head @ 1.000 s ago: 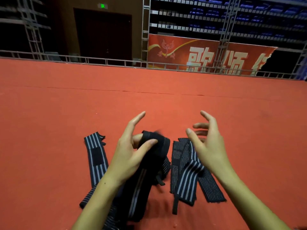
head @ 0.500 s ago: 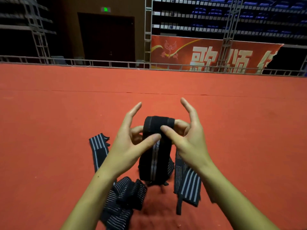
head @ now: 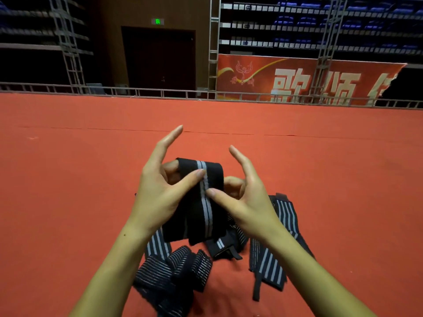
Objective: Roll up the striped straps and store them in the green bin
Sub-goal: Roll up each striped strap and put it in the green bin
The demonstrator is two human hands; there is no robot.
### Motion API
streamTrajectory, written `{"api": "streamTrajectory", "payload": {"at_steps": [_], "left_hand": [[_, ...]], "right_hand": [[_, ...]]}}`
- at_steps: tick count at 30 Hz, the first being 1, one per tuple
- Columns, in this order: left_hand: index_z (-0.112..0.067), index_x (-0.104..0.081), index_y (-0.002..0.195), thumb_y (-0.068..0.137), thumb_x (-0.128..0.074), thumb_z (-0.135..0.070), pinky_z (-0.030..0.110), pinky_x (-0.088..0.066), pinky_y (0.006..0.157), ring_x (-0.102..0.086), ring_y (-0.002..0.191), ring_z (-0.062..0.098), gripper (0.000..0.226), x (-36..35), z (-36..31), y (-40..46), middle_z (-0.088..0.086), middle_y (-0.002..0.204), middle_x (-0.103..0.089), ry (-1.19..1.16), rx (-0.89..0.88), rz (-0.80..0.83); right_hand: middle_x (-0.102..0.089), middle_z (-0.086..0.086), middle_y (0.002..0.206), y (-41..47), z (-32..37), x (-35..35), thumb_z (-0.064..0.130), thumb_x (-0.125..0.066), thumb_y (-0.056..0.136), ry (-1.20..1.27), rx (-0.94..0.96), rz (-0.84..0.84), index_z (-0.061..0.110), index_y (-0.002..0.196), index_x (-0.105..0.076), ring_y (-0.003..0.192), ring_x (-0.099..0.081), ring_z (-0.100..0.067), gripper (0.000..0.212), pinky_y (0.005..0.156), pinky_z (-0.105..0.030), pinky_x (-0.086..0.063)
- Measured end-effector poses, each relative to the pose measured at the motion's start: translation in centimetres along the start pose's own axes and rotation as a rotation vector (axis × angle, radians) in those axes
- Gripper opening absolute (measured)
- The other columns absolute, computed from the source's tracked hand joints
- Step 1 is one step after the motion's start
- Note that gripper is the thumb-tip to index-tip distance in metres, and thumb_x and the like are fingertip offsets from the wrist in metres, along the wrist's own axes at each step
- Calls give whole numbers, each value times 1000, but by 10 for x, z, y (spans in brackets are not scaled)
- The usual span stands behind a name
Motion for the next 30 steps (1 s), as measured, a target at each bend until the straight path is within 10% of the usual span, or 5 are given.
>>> {"api": "streamTrajectory", "payload": {"at_steps": [12,30], "left_hand": [[-38,-29,166,85,-77,6,39,-62,100,-77,115,32,104,61,0,-28,11,129,-77,-47,96,86],[-50,-21,168,79,-90,0,44,-62,99,-76,117,32,123,165,7,-63,0,156,-60,181,52,31]], "right_hand": [[-79,-9,100,18,6,-45,2,-74,99,244,-73,14,37,162,-31,76,-79,-29,84,68,-39,-64],[-79,-15,105,67,15,-127,5,-73,101,319,-15,29,32,164,-33,87,-81,-27,80,72,-30,-63]]}}
Point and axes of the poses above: each hand's wrist, its own y-axis towards the middle knuckle, its own x-axis out of the back of the hand, z = x × y, the point moved 1 cm from there along y, towards the middle knuckle
